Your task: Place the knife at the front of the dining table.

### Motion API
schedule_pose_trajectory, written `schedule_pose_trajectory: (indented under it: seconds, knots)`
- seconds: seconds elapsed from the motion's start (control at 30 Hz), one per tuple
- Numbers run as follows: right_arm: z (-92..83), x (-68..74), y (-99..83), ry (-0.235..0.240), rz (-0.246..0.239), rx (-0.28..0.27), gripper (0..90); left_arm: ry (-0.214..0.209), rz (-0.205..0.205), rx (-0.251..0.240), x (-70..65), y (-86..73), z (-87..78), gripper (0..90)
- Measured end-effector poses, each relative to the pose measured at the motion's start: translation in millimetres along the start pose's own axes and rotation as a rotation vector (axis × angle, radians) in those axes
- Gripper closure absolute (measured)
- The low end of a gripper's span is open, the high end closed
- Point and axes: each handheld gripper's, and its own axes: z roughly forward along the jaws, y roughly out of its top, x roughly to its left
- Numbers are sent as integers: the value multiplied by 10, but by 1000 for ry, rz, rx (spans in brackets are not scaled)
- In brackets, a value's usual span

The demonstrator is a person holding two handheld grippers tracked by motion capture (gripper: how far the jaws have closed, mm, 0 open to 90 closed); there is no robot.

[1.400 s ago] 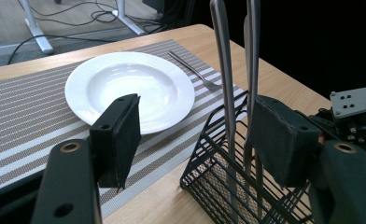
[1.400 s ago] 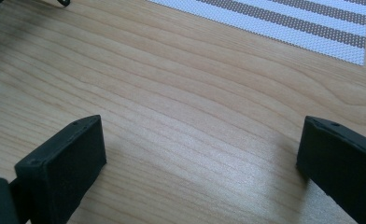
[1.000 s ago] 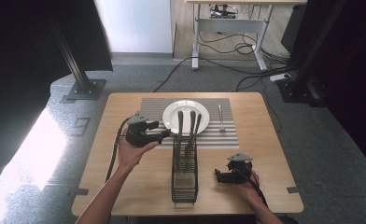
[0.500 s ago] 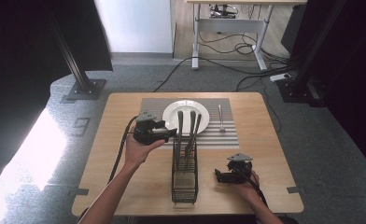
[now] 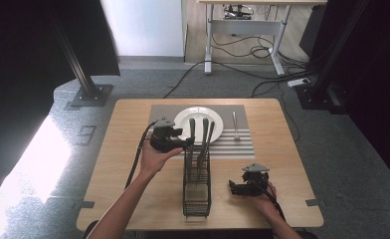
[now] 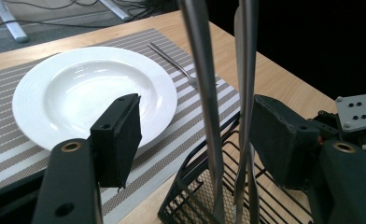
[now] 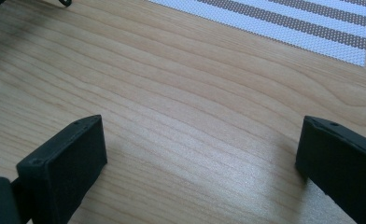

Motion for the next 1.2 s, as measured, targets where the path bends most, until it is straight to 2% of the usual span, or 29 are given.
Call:
schedule_pose_trajectory:
  seconds: [0.17,0.4,0.77,0.83,0.97,1.2]
  knots:
    - [-2,1,-1,0,-1,-2,23,-12,9,6,-55,35,79,351]
    - [-4,2,-3,1,-2,-2,27,-13,-6,23,-24,-10,168,378]
    - [-5,4,-2,2,-1,-2,28,-43,-39,38,63,-81,217,525]
    - [-6,4,-3,3,-2,-3,32,-67,-53,39,74,-84,227,562]
    - [-6,4,-3,3,-3,-3,33,-88,-58,36,73,-86,236,607]
    - [-7,4,-4,4,-4,-4,35,-151,-74,34,102,-87,249,727]
